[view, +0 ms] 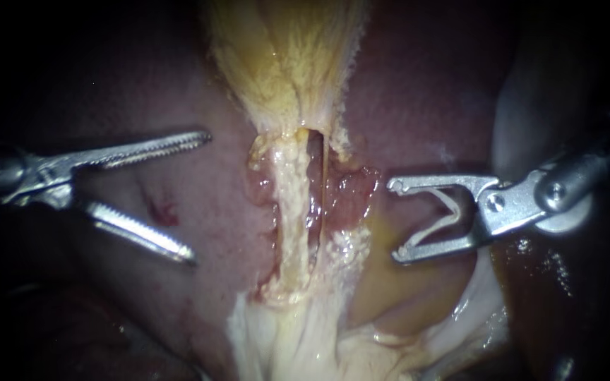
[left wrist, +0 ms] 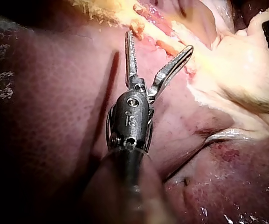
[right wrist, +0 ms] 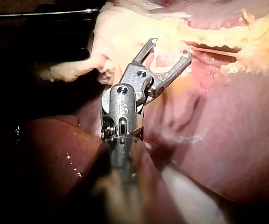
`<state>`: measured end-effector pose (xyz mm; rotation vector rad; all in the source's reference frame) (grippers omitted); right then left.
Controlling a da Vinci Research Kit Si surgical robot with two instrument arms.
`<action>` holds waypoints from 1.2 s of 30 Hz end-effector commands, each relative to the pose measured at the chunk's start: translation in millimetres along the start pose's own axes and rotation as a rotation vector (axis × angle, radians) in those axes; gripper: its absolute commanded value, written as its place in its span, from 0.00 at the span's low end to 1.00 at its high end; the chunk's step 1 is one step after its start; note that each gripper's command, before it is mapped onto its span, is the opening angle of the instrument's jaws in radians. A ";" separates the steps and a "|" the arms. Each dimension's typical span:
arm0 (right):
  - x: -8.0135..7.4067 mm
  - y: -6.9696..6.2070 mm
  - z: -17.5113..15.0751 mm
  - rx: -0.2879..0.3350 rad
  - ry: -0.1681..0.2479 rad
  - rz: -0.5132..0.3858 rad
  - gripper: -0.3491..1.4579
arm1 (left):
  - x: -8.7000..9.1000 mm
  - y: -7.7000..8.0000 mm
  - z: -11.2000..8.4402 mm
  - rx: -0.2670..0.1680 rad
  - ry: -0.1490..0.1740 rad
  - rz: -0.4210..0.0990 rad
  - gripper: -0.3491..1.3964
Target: Grabbing gallbladder
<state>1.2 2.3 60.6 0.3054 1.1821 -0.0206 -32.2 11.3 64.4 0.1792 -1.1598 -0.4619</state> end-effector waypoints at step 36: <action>-0.1 0.1 0.7 -0.003 -0.001 0.005 0.47 | -1.2 2.0 5.9 -0.126 0.076 -0.255 0.01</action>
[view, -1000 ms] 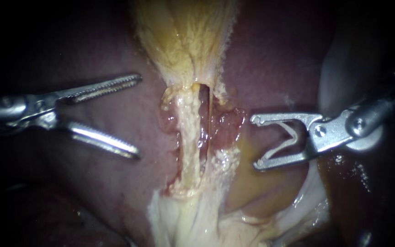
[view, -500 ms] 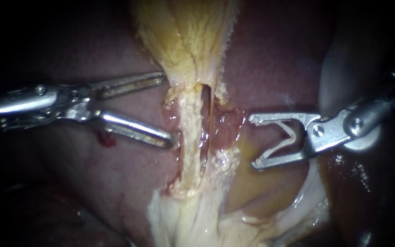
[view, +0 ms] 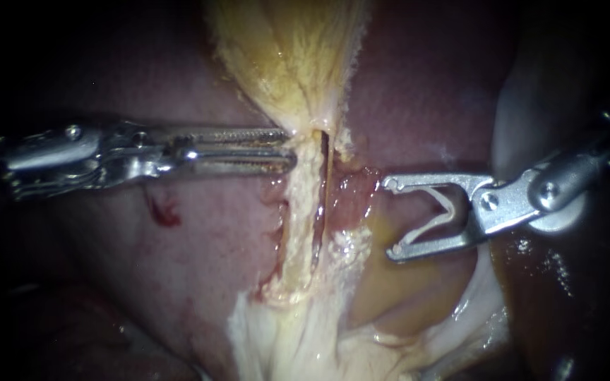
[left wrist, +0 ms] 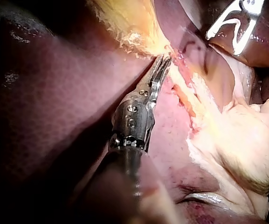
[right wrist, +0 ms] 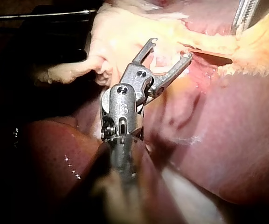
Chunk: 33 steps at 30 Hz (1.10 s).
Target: Grabbing gallbladder
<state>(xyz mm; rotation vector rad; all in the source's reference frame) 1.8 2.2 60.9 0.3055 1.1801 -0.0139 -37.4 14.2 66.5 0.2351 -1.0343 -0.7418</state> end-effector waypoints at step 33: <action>0.0 0.0 0.0 0.001 0.000 0.000 0.47 | -4.2 1.5 -11.9 -0.136 0.052 -0.188 0.00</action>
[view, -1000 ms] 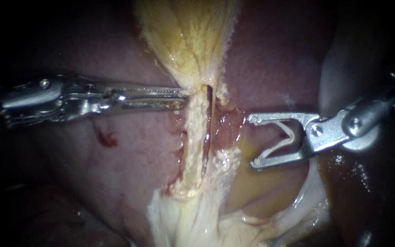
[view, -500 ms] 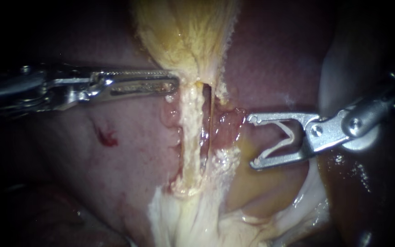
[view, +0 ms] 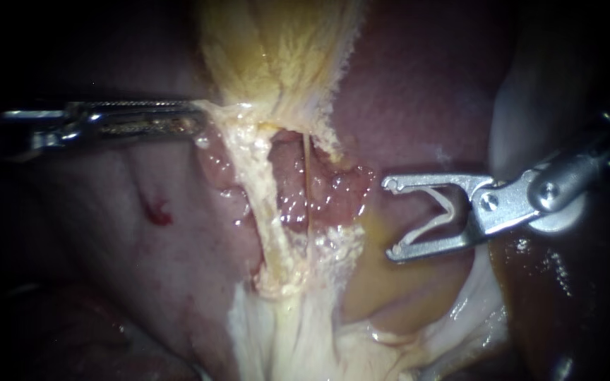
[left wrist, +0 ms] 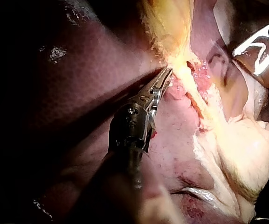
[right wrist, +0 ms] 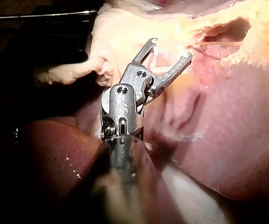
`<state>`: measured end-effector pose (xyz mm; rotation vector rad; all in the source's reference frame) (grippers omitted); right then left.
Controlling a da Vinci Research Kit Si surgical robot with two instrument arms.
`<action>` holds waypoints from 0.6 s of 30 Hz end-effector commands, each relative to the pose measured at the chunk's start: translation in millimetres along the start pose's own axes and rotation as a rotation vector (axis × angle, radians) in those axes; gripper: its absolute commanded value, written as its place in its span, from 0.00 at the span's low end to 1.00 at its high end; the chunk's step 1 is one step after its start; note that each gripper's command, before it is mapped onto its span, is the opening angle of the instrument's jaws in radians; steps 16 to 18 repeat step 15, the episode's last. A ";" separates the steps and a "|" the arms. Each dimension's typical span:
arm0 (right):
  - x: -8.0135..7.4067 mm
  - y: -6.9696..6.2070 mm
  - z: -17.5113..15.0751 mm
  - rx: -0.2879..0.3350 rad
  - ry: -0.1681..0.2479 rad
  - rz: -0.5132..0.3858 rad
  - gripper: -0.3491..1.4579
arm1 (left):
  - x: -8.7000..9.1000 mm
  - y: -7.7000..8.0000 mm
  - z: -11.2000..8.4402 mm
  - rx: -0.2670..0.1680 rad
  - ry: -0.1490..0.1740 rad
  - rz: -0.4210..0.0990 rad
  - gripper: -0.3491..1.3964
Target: Grabbing gallbladder
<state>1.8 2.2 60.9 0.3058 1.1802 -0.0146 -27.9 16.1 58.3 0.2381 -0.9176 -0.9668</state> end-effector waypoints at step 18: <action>0.0 0.0 0.0 0.000 0.000 0.000 0.47 | -0.2 -0.1 0.2 -0.002 0.000 -0.005 0.00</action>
